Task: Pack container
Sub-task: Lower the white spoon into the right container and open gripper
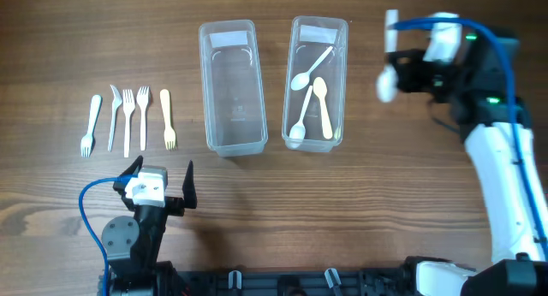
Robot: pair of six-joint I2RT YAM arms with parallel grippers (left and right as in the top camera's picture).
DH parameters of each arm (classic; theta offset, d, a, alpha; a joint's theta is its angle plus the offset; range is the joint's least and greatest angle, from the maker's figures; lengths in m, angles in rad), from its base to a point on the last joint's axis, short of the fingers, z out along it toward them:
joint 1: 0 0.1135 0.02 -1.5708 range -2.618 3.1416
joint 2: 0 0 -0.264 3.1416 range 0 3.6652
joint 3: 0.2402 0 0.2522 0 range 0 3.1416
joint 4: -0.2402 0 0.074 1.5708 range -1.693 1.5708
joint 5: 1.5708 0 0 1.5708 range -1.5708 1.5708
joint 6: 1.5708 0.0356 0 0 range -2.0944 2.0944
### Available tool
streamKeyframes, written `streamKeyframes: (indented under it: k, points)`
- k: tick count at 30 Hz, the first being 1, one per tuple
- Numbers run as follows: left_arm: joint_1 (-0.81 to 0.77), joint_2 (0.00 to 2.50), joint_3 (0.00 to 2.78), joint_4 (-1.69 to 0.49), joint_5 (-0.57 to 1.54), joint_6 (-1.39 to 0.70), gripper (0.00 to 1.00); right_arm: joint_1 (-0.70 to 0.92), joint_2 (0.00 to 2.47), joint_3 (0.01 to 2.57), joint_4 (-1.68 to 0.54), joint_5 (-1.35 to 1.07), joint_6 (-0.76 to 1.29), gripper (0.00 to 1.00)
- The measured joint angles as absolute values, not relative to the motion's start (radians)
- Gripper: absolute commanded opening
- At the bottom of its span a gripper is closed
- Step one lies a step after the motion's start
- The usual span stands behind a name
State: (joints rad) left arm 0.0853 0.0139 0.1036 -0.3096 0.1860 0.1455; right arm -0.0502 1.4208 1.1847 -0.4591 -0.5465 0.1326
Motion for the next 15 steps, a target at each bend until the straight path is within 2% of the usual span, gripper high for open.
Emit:
streamKeyframes:
  k: [4,5,6,7,11,13,15]
  points:
    - [0.085,0.014,0.104,-0.310,0.186,0.146,1.00,0.128,1.432,1.184,-0.436,-0.500,0.179,0.04]
    - [0.085,0.014,0.104,-0.310,0.186,0.146,1.00,0.159,1.443,1.184,-0.434,-0.479,0.183,0.14]
    - [0.085,0.014,0.104,-0.310,0.186,0.146,1.00,0.189,1.457,1.184,-0.432,-0.453,0.187,0.40]
    - [0.085,0.014,0.104,-0.310,0.186,0.146,1.00,0.215,1.475,1.184,-0.432,-0.428,0.187,0.59]
    - [0.085,0.014,0.104,-0.310,0.186,0.145,1.00,0.260,1.537,1.184,-0.432,-0.361,0.198,0.88]
    - [0.085,0.014,0.104,-0.310,0.186,0.146,1.00,0.254,1.541,1.184,-0.415,-0.350,0.200,0.97]
    - [0.085,0.014,0.104,-0.310,0.186,0.145,1.00,0.247,1.541,1.184,-0.383,-0.355,0.181,1.00]
